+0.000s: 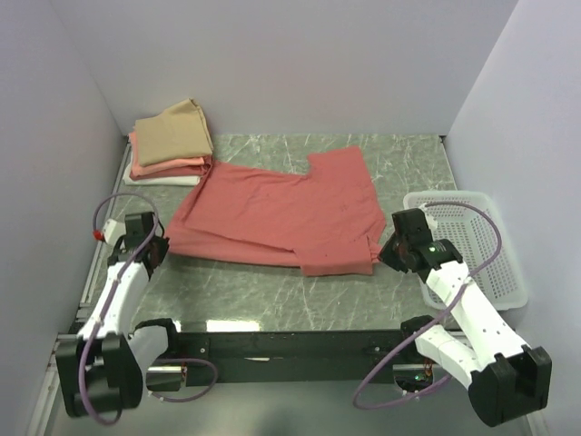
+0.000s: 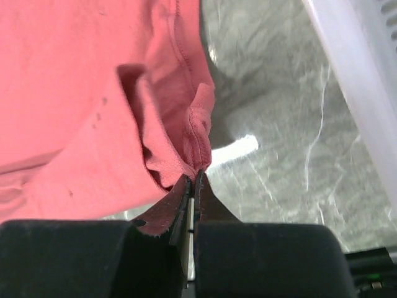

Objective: Fold and stack the t-shirts
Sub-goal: Fold the tshirt

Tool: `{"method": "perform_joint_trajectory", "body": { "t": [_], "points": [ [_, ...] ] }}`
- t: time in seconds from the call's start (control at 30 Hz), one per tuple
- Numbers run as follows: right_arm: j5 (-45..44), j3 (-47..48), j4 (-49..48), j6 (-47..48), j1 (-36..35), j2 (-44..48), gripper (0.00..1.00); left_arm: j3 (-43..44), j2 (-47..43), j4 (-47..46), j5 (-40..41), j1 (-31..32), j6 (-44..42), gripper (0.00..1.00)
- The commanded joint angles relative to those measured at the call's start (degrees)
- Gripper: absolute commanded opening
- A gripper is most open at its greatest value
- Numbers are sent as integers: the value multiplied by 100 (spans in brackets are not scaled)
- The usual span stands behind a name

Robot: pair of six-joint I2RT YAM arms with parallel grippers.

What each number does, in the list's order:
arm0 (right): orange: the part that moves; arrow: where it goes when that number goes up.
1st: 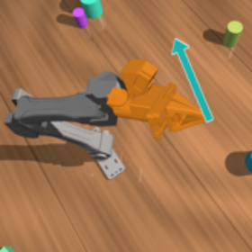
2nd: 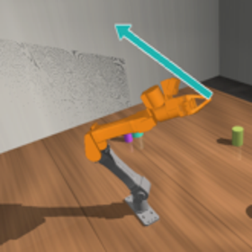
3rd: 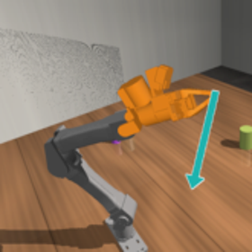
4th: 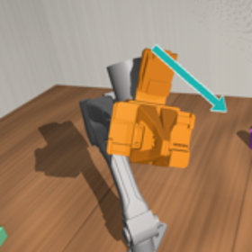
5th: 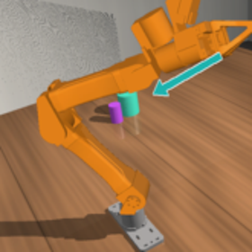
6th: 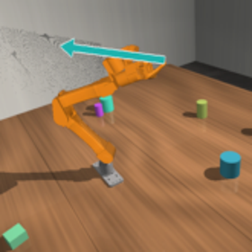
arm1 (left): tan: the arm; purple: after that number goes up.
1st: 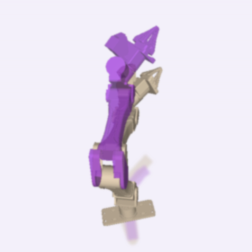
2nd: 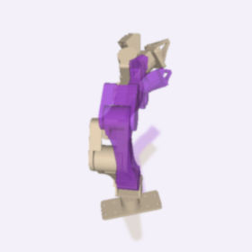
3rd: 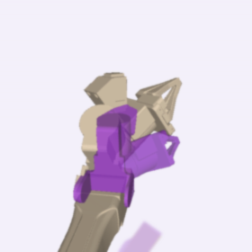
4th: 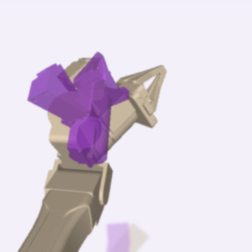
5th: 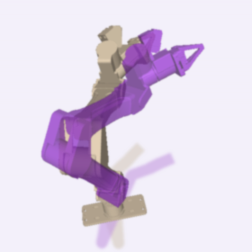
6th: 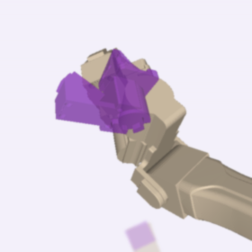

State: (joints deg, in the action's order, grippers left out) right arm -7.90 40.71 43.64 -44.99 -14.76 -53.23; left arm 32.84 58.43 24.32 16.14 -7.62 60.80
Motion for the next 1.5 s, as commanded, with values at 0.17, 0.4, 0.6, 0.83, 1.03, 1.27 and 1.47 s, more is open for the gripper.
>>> {"method": "perform_joint_trajectory", "body": {
  "t": [0.17, 0.4, 0.6, 0.83, 1.03, 1.27, 1.47],
  "points": [
    [157, -159, 830, -106, -9, 656, 0, -489, -1589, 1092, 635, -100, 582, 1],
    [430, -563, 998, -308, -18, 1051, 0, -655, -1713, 1164, 583, -108, 855, 2],
    [955, -784, 761, -142, -18, 1094, 37, -990, -1546, 777, 258, -108, 803, 34],
    [799, -643, 848, -106, -158, 1553, 75, -692, -1502, 469, -31, -108, 127, 68],
    [230, -967, 497, -1107, -1683, 1404, 75, -507, -1502, -31, -673, -100, -497, 65],
    [-167, -1451, 189, -1986, -2557, 999, 71, -392, -1256, -348, -1183, -73, -753, 62],
    [-203, -1733, -56, -2479, -2847, 938, 71, -384, -1194, -533, -1490, -38, -841, 62]
  ]
}}
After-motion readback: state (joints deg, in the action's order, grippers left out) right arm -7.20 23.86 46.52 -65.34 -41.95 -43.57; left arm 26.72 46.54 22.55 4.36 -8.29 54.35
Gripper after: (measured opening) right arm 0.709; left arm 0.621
